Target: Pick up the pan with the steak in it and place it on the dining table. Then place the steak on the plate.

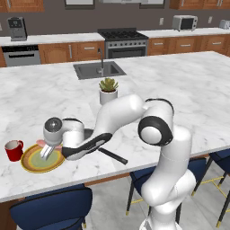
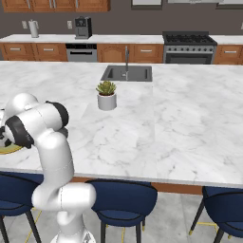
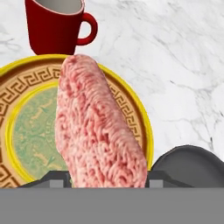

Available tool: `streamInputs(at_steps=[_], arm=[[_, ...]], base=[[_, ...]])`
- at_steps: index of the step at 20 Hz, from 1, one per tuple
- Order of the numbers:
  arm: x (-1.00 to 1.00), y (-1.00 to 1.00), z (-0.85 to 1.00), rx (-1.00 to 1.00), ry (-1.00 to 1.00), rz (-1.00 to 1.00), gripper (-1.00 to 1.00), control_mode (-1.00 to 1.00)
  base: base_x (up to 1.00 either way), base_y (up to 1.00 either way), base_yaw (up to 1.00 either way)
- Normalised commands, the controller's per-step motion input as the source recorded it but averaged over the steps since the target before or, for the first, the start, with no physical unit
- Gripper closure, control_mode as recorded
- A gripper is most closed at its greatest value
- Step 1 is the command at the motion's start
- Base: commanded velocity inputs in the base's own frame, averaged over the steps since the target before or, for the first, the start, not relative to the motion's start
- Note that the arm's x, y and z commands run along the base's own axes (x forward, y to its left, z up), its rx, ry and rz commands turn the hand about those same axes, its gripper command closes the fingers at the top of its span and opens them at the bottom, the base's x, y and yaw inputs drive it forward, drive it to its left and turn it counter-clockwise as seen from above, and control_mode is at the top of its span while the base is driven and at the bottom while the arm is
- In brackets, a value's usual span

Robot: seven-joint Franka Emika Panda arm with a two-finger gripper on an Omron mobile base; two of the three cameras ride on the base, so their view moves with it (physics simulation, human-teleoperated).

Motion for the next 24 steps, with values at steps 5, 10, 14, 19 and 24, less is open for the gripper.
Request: streamInputs(at_steps=[5, 10, 14, 19, 24], arm=[[0.02, 0.11, -0.13, 0.03, 0.0, 0.0, 1.0, -1.0], [0.03, 0.15, -0.13, 0.05, 0.0, 0.0, 1.0, -1.0], [0.0, 0.15, -0.1, 0.01, 0.0, 0.0, 1.0, -1.0], [0.0, 0.15, -0.11, 0.01, 0.0, 0.0, 1.0, -1.0], [0.0, 0.12, -0.13, 0.0, 0.01, 0.0, 1.0, -1.0]], base=[[0.0, 0.0, 0.0], [0.0, 0.0, 0.0], [0.0, 0.0, 0.0], [0.0, 0.0, 0.0], [0.0, 0.0, 0.0]])
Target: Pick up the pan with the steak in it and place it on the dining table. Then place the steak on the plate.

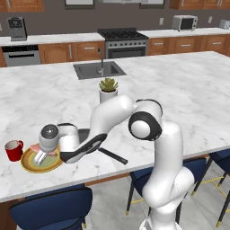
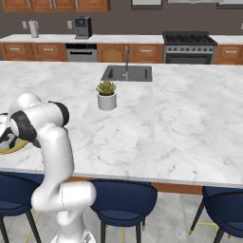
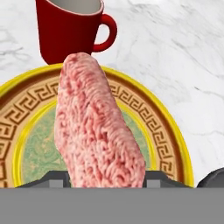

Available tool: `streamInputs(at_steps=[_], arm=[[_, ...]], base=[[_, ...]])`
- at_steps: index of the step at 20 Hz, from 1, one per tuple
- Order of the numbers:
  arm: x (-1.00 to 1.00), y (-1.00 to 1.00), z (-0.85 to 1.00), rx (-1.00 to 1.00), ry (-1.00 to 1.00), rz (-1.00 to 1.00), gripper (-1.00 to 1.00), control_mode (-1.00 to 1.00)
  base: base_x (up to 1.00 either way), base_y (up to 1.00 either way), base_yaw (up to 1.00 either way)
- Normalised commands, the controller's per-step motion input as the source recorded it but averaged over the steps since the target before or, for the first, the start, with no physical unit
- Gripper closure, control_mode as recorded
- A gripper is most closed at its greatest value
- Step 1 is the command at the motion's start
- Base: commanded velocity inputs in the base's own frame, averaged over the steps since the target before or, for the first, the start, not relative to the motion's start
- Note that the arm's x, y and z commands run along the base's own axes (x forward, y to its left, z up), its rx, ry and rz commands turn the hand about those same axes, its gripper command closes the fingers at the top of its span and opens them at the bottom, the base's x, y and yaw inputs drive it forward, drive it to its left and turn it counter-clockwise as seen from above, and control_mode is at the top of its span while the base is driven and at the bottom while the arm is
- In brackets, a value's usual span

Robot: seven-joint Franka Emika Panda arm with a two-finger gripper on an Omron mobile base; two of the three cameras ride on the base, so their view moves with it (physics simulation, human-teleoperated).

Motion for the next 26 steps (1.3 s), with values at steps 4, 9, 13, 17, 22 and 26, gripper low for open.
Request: streamInputs(at_steps=[4, 9, 13, 17, 22, 26], arm=[[0.0, 0.1, -0.12, 0.0, 0.0, 0.0, 1.0, -1.0], [0.0, 0.01, -0.02, 0.0, 0.0, 0.0, -1.0, -1.0], [0.03, 0.0, 0.0, 0.0, 0.0, 0.0, -1.0, -1.0], [0.1, 0.0, 0.05, 0.0, 0.0, -0.01, -1.0, -1.0], [0.16, 0.0, 0.3, 0.01, 0.02, -0.03, -1.0, -1.0], [0.1, 0.0, 0.5, 0.01, 0.06, -0.04, -1.0, -1.0]], base=[[0.0, 0.0, 0.0], [0.0, 0.0, 0.0], [0.0, 0.0, 0.0], [0.0, 0.0, 0.0], [0.0, 0.0, 0.0], [0.0, 0.0, 0.0]])
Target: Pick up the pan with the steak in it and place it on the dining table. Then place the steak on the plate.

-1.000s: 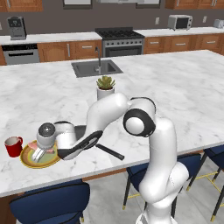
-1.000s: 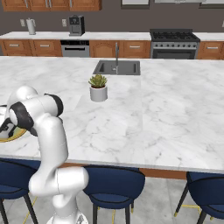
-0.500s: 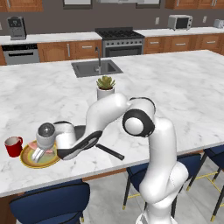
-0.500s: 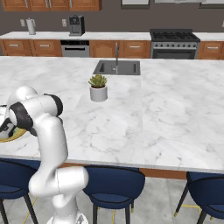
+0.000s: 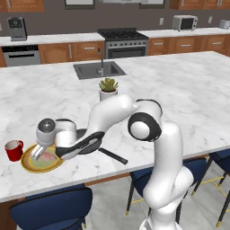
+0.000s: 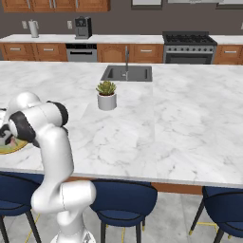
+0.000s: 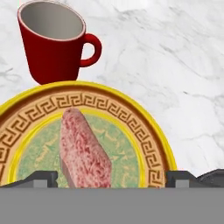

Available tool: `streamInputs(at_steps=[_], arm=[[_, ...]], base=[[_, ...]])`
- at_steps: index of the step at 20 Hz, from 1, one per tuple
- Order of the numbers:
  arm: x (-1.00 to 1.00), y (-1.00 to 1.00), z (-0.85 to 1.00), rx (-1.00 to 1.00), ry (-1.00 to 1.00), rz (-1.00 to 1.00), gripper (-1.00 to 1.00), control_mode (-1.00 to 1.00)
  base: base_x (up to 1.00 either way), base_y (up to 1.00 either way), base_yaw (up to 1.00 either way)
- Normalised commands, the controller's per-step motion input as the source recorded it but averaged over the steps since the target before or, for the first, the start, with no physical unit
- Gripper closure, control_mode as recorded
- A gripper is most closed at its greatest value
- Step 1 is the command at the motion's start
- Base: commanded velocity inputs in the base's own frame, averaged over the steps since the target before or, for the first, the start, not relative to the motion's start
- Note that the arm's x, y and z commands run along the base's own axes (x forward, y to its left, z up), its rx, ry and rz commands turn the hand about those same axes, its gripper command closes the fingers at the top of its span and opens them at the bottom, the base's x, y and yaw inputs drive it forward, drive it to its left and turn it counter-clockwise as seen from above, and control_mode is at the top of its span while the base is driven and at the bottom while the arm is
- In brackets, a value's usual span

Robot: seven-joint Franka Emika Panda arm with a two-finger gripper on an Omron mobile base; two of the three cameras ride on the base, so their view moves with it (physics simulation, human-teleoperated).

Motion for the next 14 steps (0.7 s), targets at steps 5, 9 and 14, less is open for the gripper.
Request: streamInputs(at_steps=[5, 9, 14], arm=[[-0.22, -0.08, 0.68, 0.02, 0.07, -0.07, -1.0, -1.0], [-0.6, -0.37, 0.53, 0.05, 0.0, -0.07, -1.0, -1.0], [-0.64, -0.59, 0.36, 0.08, -0.03, -0.06, -1.0, -1.0]], base=[[0.0, 0.0, 0.0], [0.0, 0.0, 0.0], [0.0, 0.0, 0.0]])
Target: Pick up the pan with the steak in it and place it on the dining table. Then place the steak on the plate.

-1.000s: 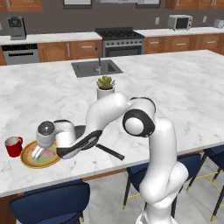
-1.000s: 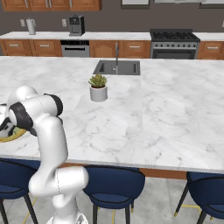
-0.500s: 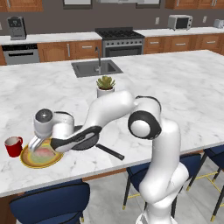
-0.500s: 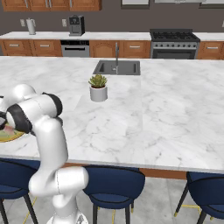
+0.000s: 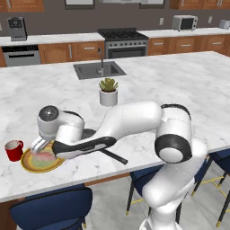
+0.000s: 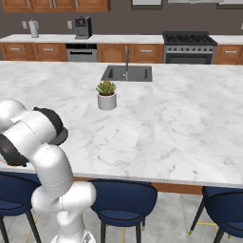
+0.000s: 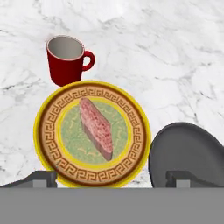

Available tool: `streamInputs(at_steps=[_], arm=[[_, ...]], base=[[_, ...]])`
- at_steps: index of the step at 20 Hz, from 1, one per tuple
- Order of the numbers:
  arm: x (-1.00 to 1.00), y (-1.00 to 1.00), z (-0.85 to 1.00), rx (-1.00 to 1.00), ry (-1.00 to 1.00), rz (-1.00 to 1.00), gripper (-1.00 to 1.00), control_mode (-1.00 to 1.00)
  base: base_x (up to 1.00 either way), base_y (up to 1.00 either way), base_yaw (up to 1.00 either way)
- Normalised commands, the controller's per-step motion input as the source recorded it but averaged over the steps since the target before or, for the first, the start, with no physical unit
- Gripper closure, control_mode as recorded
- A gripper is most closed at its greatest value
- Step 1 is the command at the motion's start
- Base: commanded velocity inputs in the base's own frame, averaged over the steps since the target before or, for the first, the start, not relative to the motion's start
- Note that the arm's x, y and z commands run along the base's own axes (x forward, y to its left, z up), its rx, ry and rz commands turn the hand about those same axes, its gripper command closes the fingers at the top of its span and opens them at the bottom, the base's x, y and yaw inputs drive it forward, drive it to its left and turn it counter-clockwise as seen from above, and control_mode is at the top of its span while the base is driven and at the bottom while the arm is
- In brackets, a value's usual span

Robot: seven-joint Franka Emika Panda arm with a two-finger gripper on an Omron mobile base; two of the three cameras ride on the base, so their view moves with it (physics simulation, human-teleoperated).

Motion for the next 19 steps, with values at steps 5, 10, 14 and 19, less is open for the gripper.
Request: streamInputs(at_steps=[5, 10, 14, 19], arm=[[-0.5, -0.67, 0.15, 0.17, -0.16, -0.02, -1.0, -1.0], [-0.23, -0.51, 0.08, 0.17, -0.19, -0.02, -1.0, -1.0], [-0.35, -0.55, 0.18, 0.21, -0.32, 0.01, -1.0, -1.0], [-0.56, -0.31, 0.27, 0.2, -0.41, 0.0, -1.0, -1.0]], base=[[0.0, 0.0, 0.0], [0.0, 0.0, 0.0], [0.0, 0.0, 0.0], [0.0, 0.0, 0.0]])
